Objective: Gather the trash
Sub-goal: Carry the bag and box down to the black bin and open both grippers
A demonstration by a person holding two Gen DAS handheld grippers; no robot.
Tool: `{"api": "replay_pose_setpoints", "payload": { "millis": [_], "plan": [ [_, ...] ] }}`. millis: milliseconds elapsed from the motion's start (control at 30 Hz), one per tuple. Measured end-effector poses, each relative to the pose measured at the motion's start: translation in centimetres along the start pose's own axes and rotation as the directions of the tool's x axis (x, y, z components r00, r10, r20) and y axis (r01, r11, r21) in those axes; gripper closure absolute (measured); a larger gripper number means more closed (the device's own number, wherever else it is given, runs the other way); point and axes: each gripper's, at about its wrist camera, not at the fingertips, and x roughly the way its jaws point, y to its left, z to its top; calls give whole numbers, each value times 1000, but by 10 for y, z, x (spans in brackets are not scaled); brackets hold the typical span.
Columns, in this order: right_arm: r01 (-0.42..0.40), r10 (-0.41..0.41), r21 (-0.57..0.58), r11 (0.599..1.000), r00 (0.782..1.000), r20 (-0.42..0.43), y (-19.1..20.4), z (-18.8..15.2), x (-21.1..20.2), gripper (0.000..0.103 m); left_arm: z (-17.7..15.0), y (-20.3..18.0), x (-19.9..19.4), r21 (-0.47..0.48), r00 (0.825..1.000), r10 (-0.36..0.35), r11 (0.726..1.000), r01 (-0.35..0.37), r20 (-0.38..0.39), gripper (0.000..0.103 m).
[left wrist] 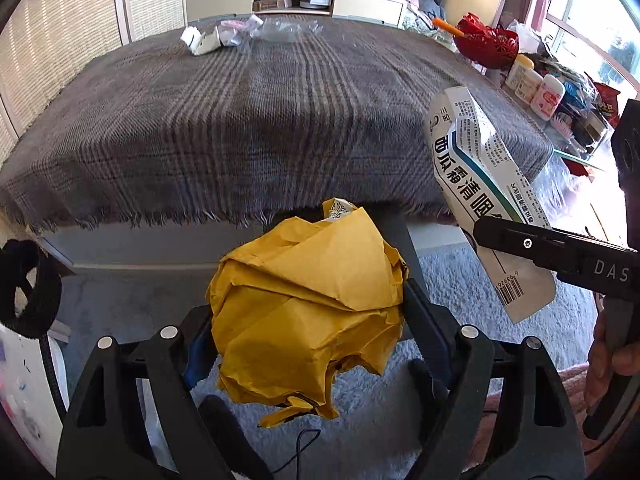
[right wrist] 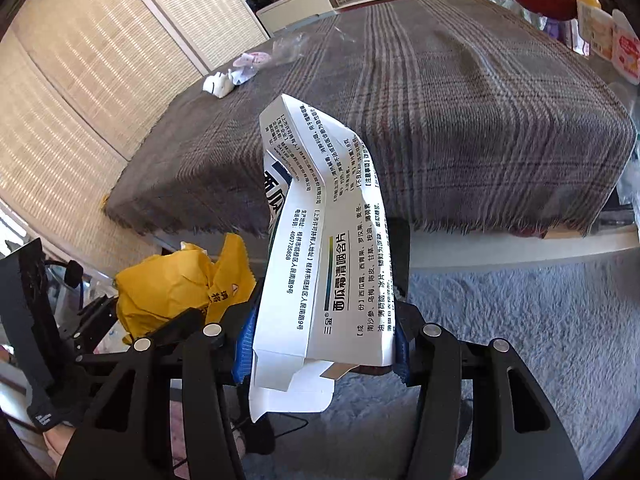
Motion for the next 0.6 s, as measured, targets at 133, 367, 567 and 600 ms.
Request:
{"api": "replay_pose_setpoints", "payload": {
  "millis": [133, 367, 567, 600],
  "plan": [
    [19, -17, 27, 999, 999, -49, -7, -16, 20, 49, -14, 4, 25, -1, 998, 17, 1000, -17, -62, 25],
    [89, -84, 32, 996, 988, -126, -14, -16, 56, 49, -16, 3, 57, 0, 992, 4, 1000, -4, -125, 25],
    [152, -149, 9, 988, 978, -147, -16, -13, 74, 49, -18, 4, 84, -8, 980, 1, 1000, -3, -199, 25],
    [157, -155, 3, 988, 977, -145, -15, -12, 75, 49, -19, 4, 88, -8, 978, 4, 1000, -6, -208, 25]
  ]
}}
